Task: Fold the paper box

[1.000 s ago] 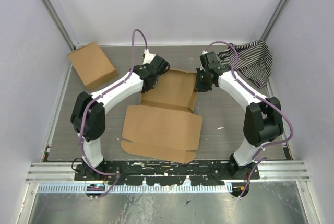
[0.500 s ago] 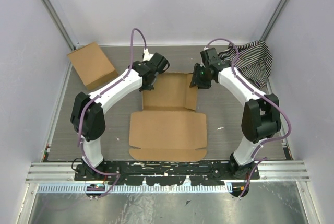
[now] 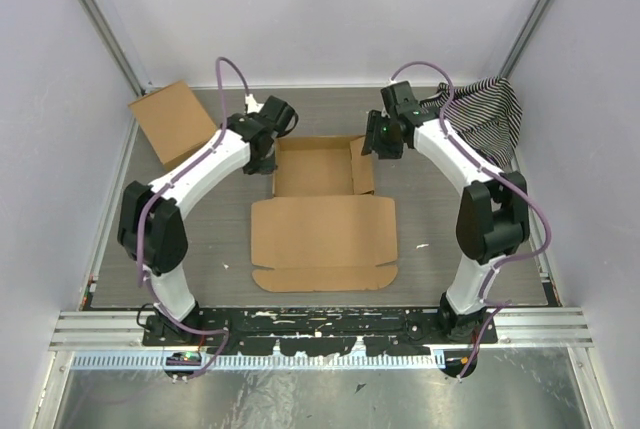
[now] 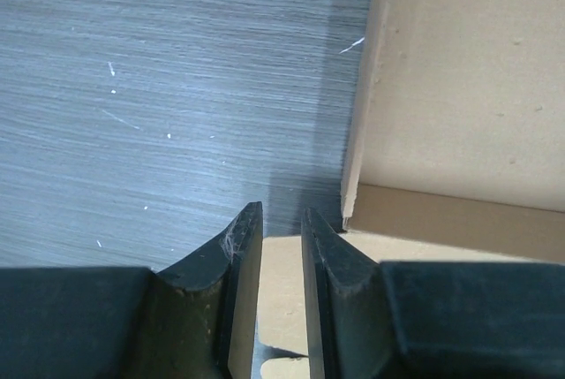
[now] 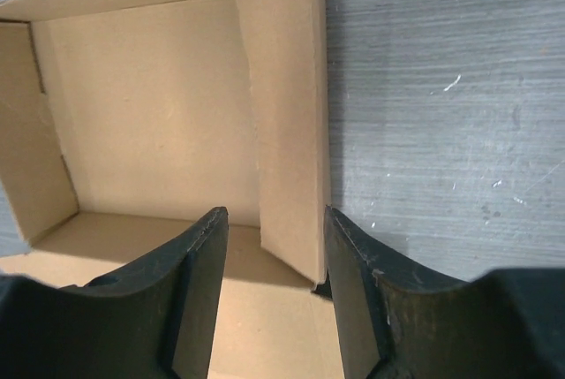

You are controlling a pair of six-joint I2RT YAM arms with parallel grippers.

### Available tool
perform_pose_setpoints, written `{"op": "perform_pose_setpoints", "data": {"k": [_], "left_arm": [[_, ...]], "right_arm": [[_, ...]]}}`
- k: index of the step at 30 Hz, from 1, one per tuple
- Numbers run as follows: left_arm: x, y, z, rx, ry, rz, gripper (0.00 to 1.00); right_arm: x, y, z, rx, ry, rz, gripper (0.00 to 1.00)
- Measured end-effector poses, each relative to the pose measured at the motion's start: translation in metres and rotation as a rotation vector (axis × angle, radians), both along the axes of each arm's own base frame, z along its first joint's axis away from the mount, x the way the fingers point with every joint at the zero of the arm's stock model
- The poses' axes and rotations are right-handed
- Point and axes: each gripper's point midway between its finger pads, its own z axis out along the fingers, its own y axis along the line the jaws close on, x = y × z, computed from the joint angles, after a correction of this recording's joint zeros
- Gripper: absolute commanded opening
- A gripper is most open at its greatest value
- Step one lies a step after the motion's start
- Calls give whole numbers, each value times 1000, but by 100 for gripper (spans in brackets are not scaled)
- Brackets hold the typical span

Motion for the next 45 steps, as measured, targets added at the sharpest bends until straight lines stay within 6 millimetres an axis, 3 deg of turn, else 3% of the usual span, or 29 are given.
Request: {"op": "perform_pose_setpoints", "data": {"k": [3, 6, 11, 17, 21, 29, 33, 38, 40, 42, 45], "left_arm": [[-2, 7, 10, -44, -21, 17, 30], [-2, 11, 22, -85, -48, 22, 30], [-4, 11, 25, -100, -59, 10, 29], [-14, 17, 12, -76, -20, 3, 28], [-16, 18, 11, -72, -17, -2, 28], [-17, 19, 16, -73, -26, -11, 27], [-17, 19, 21, -79, -38, -14, 28], [-19, 23, 38, -88, -81, -18, 28], [-20, 25, 46, -90, -104, -19, 28], [-21, 28, 52, -90, -121, -17, 28], [-21, 30, 56, -84, -132, -14, 29]], "right_arm": [[8, 0, -18, -29, 26, 14, 53], [11, -1, -49, -62, 80, 27, 51], [12, -4, -90, -111, 148, 39, 39], [19, -14, -96, -202, 127, 45, 8], [28, -24, -90, -338, 72, 59, 1], [34, -29, -87, -607, -12, 180, 1], [42, -21, -88, -624, -53, 267, 2], [48, 4, -91, -548, -134, 477, 3], [47, 10, -90, -534, -162, 546, 12], [48, 16, -88, -527, -187, 611, 31], [52, 22, -88, -533, -227, 686, 42]]}}
